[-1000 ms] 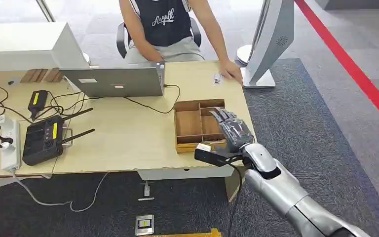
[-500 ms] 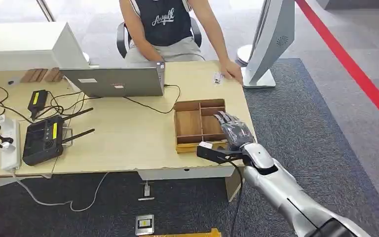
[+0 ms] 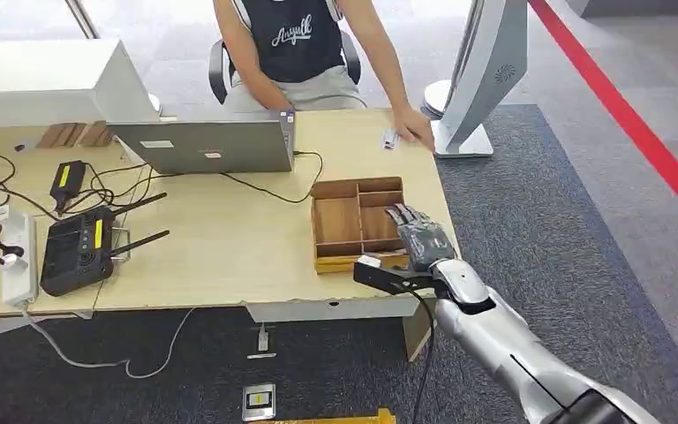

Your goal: Pass the card to the sensor for recognition and then transmit it.

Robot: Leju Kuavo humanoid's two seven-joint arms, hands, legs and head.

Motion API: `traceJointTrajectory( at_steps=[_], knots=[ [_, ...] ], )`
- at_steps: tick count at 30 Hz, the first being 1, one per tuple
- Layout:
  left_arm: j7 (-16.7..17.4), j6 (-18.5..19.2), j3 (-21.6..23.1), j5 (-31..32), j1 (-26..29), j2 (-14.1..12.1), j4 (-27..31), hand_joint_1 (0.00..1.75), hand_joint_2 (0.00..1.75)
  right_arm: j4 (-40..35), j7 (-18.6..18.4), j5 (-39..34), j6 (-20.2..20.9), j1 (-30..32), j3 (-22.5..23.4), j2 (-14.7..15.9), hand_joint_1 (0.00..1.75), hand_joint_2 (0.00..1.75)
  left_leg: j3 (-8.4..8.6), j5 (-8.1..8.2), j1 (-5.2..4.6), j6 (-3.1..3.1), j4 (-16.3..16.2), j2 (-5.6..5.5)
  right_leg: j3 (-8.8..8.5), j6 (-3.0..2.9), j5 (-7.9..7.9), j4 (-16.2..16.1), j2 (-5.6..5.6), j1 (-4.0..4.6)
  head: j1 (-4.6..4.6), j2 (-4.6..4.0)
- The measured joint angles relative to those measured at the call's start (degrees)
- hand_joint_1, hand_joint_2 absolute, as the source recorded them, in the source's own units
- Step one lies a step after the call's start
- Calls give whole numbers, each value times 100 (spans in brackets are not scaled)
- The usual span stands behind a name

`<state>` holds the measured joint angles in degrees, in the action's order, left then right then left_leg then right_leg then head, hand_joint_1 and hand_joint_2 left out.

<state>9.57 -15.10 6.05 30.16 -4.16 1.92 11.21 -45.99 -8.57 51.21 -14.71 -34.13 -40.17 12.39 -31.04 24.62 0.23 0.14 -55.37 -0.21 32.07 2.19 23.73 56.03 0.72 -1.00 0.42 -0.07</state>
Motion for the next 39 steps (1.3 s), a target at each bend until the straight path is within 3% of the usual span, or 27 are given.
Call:
traceJointTrajectory(
  at_steps=[11, 18, 39],
  knots=[
    [-20, -11, 13, -70, 0, 0, 0, 0, 0, 0, 140, -127, -42, -10, -4, -13, 0, 175, 2, -1, 0, 0, -1, 0, -1, 0, -1, 0, 0, 0, 0, 0],
    [-20, -11, 50, -98, 2, 0, 0, 0, 0, -182, -22, -214, 9, 82, -7, 22, 0, 175, 1, 0, 0, 0, -1, 0, 0, 0, -1, 0, 0, 0, 0, 0],
    [-4, -26, 142, -129, 2, 0, 0, 0, 0, -297, 4, -258, -22, 149, -7, 81, 0, 175, 2, -1, 0, -1, 0, 2, 0, -1, -2, 0, 0, 0, 0, 0]
  ],
)
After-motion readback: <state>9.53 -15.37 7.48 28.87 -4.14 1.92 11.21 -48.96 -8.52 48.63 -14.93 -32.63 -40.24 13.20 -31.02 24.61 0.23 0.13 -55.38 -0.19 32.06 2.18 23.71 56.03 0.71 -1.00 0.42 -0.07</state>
